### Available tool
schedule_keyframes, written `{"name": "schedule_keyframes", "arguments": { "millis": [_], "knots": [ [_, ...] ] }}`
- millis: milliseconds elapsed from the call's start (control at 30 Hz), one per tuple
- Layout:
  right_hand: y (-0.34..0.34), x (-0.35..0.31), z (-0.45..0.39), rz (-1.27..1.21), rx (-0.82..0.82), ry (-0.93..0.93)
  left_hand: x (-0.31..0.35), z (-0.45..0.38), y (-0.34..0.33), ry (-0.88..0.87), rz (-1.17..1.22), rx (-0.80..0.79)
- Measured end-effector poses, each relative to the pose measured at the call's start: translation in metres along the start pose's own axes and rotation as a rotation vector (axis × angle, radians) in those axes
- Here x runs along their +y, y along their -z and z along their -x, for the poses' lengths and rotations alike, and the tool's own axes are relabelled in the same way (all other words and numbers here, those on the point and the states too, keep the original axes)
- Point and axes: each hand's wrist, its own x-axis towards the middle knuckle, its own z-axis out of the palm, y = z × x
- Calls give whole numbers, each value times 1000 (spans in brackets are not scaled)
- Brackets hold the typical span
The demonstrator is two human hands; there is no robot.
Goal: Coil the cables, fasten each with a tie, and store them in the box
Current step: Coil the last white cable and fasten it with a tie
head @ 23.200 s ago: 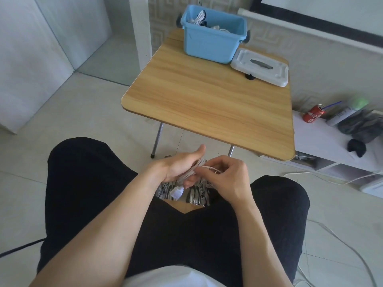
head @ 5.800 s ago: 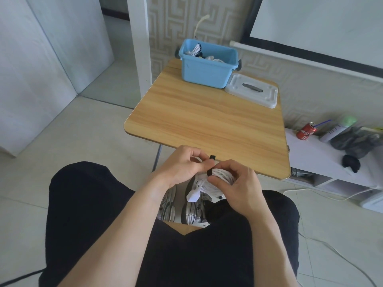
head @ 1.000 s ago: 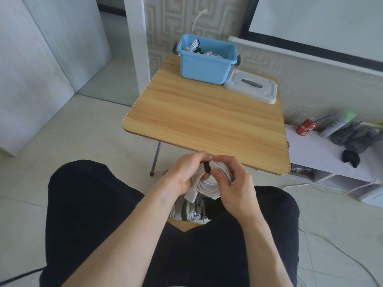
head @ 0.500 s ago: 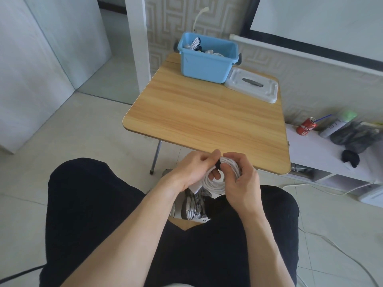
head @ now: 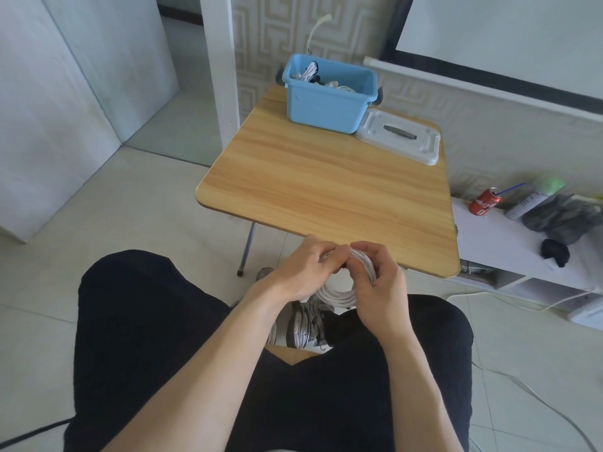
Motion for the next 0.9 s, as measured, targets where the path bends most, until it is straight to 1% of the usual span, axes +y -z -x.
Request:
{"name": "schedule_keyframes", "arguments": {
  "millis": [67, 133, 200, 267, 400, 467, 567, 633, 667, 733, 800, 900],
  "knots": [
    [4, -2, -1, -55, -34, -12, 4, 2, 2, 15, -37, -8],
    [10, -4, -4, -78, -116, -47, 2, 4, 4, 70, -5, -11],
    [12, -7, -6, -36, -212, -72, 0, 7, 6, 64, 25, 0],
    [10, -9, -6, 4, -262, -46, -2, 7, 8, 73, 30, 10],
    [8, -11, -7, -32, -257, -14, 4, 11, 13, 26, 0, -6],
    [7, -10, -11, -44, -287, -48, 3, 9, 15, 47, 10, -40],
    [5, -5, -22, -84, -306, -159, -2, -3, 21, 129, -10, -120],
    [4, -2, -33, -128, -242, -224, -4, -11, 27, 201, -44, -184],
    [4, -2, -41, -148, -200, -236, -4, -14, 29, 216, -21, -199],
    [3, -5, -57, -158, -163, -239, 0, -21, 32, 208, 38, -180],
    [4, -8, -76, -72, -234, -205, 7, -30, 39, 185, -17, -126],
    [9, -20, -110, 166, -464, -163, 14, -52, 59, 133, -189, -91]
  ]
}}
